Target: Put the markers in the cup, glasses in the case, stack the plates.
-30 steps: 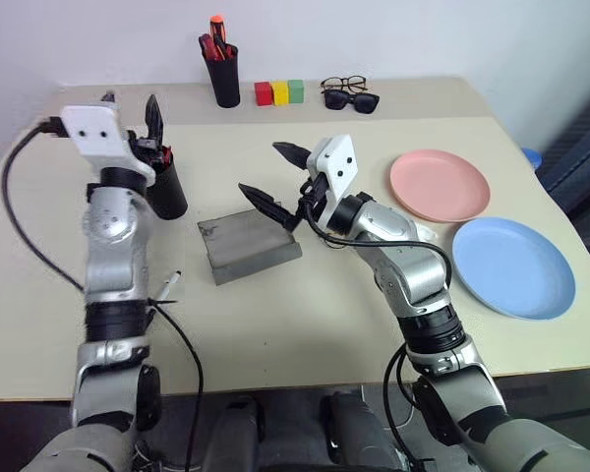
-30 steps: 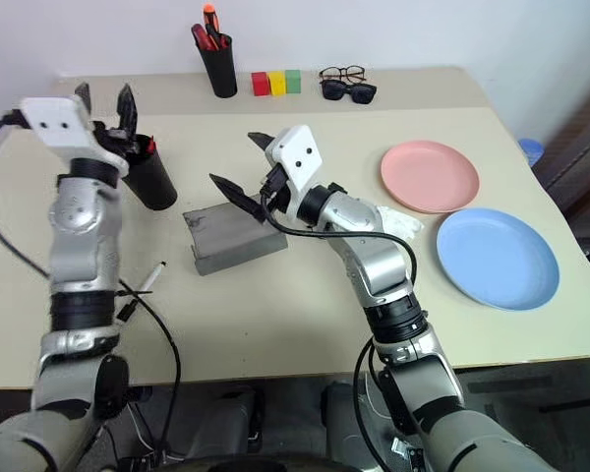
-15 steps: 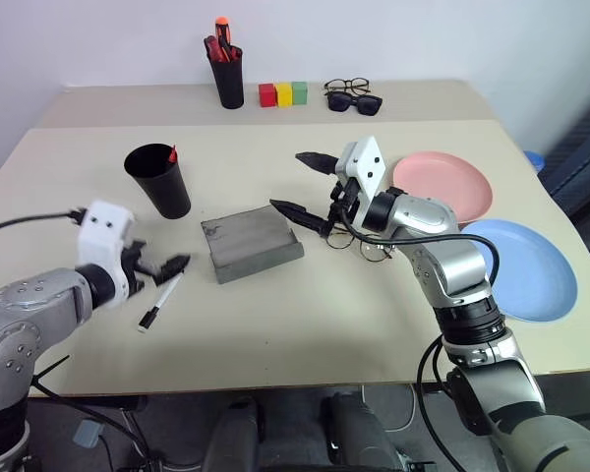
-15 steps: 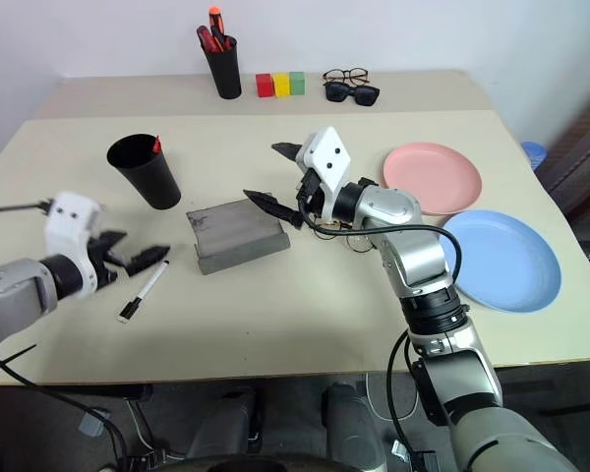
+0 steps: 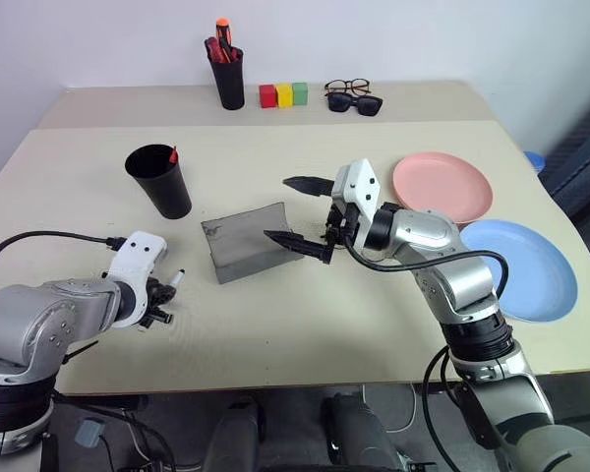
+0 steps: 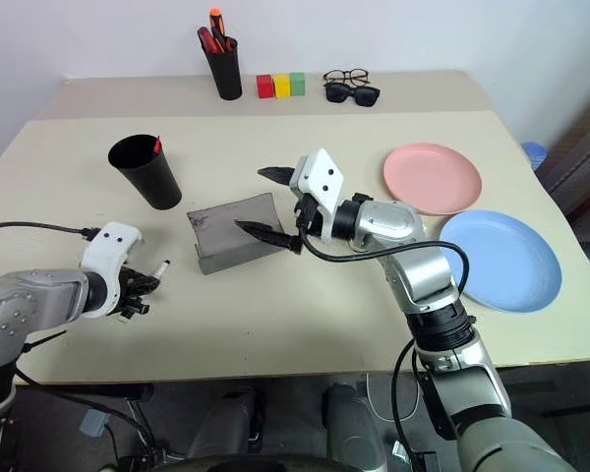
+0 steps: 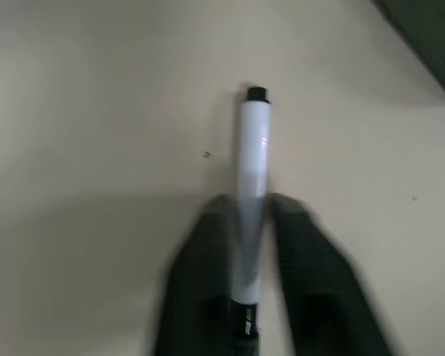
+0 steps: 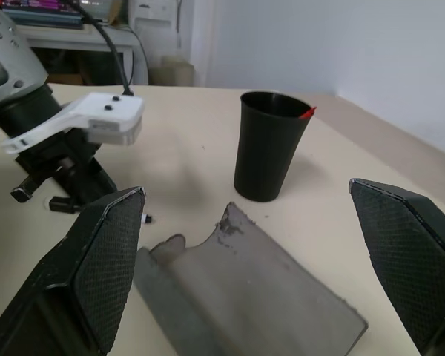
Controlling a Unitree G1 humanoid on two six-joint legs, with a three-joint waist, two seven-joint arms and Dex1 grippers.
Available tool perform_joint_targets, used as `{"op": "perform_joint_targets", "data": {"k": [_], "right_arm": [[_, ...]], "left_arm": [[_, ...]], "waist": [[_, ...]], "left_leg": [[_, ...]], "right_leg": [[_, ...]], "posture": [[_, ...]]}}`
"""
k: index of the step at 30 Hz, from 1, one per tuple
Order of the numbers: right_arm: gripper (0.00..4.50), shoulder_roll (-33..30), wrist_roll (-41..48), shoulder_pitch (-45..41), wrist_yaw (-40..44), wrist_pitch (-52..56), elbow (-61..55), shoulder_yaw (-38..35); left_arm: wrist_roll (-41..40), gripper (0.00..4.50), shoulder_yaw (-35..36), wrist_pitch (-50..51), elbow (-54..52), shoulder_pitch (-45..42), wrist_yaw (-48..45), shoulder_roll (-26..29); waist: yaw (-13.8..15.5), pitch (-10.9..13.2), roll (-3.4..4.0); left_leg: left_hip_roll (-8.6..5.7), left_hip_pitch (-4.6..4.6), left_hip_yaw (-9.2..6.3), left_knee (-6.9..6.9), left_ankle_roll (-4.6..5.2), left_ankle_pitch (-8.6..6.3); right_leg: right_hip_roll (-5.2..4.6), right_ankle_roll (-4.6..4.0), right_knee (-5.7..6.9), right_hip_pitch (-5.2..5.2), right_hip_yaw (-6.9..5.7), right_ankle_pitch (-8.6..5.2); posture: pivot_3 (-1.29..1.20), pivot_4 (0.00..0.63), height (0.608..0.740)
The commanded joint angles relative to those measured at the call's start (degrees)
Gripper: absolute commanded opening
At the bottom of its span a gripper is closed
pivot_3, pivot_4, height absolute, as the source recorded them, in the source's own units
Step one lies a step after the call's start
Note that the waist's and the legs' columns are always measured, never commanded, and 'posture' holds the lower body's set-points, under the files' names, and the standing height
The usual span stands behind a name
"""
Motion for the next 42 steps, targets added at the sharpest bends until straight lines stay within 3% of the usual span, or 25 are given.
{"op": "perform_joint_targets", "data": {"k": [1, 2, 5, 9, 12, 19, 21, 29, 36, 40, 42], "right_arm": [[4.5, -0.5, 0.9, 0.1, 0.3, 0.0, -3.0, -0.4], [4.5, -0.5, 0.9, 0.1, 0.3, 0.1, -3.0, -0.4], [4.5, -0.4, 0.9, 0.3, 0.4, 0.1, -3.1, -0.3], [4.5, 0.5, 0.6, -0.6, 0.1, -0.5, -2.0, 0.1], [4.5, 2.9, -0.2, -1.9, -1.7, -1.5, -0.4, 0.3], [4.5, 8.7, -7.5, -4.3, -9.3, -3.4, 4.8, 4.7], [4.5, 9.8, -8.4, -4.1, -10.4, -3.6, 5.1, 5.1], [4.5, 11.0, -8.6, -2.0, -11.7, -2.7, 2.1, 5.1], [4.5, 10.9, -8.6, -1.2, -12.1, -2.0, 0.7, 4.9], [4.5, 11.1, -8.5, -1.3, -12.1, -2.0, 0.7, 5.0], [4.5, 11.1, -8.5, -1.5, -12.0, -2.0, 0.8, 4.9]], "left_arm": [[4.4, 0.04, -0.1, -3.7, 2.0, 0.2, 0.7, -0.1], [4.1, 0.04, 4.1, -5.3, 3.1, -0.7, 0.2, -1.8], [5.4, 0.04, 15.8, -28.6, -0.2, 0.3, -4.9, -5.1], [-1.4, 0.04, 21.2, -40.0, -4.5, -3.2, -12.3, -7.6], [0.5, 0.04, 18.8, -46.2, -1.9, -10.0, -10.3, -9.7], [23.2, 0.04, 7.2, -69.2, 23.0, -23.3, 1.6, -12.7], [26.5, 0.04, 5.6, -75.3, 29.6, -24.7, 2.7, -13.7], [29.7, 0.04, 3.1, -89.0, 47.2, -25.8, 1.7, -18.3], [29.2, 0.04, 2.7, -92.3, 50.5, -24.1, 0.2, -20.4], [30.0, 1.56, 2.9, -92.6, 50.3, -23.7, 1.3, -20.8], [29.6, 2.53, 3.3, -92.3, 49.6, -23.7, 1.4, -20.9]], "waist": [[0.0, 0.0, 0.01], [0.0, 0.0, 0.01], [0.0, 0.0, -0.13], [0.2, 0.0, -0.13], [1.1, 0.0, -0.13], [1.4, 0.0, -0.14], [1.3, 0.0, -0.14], [1.4, 0.0, -0.15], [1.2, 0.0, -0.14], [1.3, 0.0, -0.15], [1.3, 0.0, -0.15]], "left_leg": [[0.0, 0.01, 0.0, -0.01, 0.0, 0.0], [0.0, 0.01, 0.0, -0.01, 0.0, 0.0], [0.03, -0.08, 0.0, 0.01, -0.02, 0.01], [0.07, -0.19, 0.04, -0.05, -0.06, 0.02], [0.03, -0.17, 0.05, 0.03, -0.05, 0.02], [-0.07, -0.1, 0.07, 0.06, -0.04, 0.02], [-0.07, -0.12, 0.1, 0.04, -0.04, 0.02], [-0.07, -0.24, 0.13, 0.05, -0.04, 0.02], [-0.06, -0.24, 0.12, 0.07, -0.03, 0.02], [-0.06, -0.23, 0.11, 0.08, -0.03, 0.02], [-0.06, -0.23, 0.11, 0.08, -0.03, 0.02]], "right_leg": [[0.0, 0.0, 0.0, 0.0, 0.0, 0.0], [0.01, 0.0, 0.0, 0.0, 0.0, 0.0], [-0.01, -0.02, -0.02, -0.06, -0.01, 0.01], [-0.13, -0.05, -0.09, -0.18, -0.01, 0.03], [-0.15, -0.03, -0.13, -0.08, -0.04, 0.04], [0.0, -0.03, -0.05, -0.05, -0.04, 0.06], [0.0, -0.04, -0.05, -0.12, -0.04, 0.06], [-0.01, -0.03, -0.03, -0.26, -0.03, 0.06], [0.01, -0.03, 0.01, -0.26, -0.04, 0.06], [0.01, -0.03, 0.02, -0.25, -0.04, 0.06], [0.01, -0.03, 0.02, -0.25, -0.04, 0.06]], "posture": [[0.0, 0.15, 0.74], [0.0, 0.15, 0.74], [0.0, 0.15, 0.74], [0.0, 0.15, 0.74], [0.0, 0.15, 0.74], [0.0, 0.15, 0.74], [0.0, 0.15, 0.74], [0.0, 0.15, 0.74], [0.0, 0.15, 0.74], [0.0, 0.15, 0.74], [0.0, 0.15, 0.74]]}}
